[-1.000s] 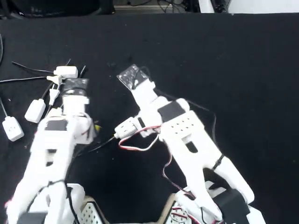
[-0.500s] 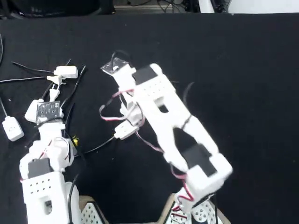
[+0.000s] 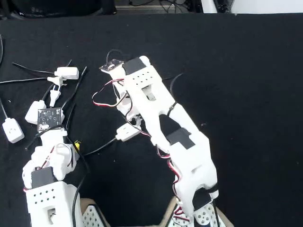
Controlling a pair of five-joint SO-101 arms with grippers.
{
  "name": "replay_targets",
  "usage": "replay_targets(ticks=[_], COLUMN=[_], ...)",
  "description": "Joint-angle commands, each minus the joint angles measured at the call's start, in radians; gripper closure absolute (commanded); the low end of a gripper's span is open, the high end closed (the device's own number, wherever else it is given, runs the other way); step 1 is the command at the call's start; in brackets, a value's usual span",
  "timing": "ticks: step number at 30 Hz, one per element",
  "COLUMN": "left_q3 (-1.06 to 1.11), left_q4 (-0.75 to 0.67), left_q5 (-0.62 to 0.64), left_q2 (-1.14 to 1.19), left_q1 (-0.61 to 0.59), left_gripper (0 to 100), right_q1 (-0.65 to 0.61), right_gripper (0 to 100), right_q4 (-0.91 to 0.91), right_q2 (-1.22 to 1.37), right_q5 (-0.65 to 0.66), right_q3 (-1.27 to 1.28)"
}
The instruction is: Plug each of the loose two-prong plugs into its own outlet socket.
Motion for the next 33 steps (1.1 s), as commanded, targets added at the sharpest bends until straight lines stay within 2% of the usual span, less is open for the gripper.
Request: replay_targets(ticks=[1, 16, 24, 33], left_q3=[-0.008, -0.008, -0.008, -0.008], left_q4=[0.003, 0.003, 0.003, 0.003], left_q5=[0.009, 0.011, 0.011, 0.011], left_q2=[-0.014, -0.017, -0.017, -0.017], left_q1=[-0.007, -0.010, -0.010, -0.010], left_gripper=[78, 78, 78, 78], right_q1=[-0.009, -0.014, -0.011, -0.015], right_gripper=[98.8, 98.8, 98.8, 98.8], right_q4=[0.035, 0.038, 0.038, 0.037], right_q2=[-0.007, -0.097, -0.188, -0.183], right_q5=[-0.009, -0.066, -0.066, -0.123], right_q3=[-0.033, 0.018, 0.145, 0.061])
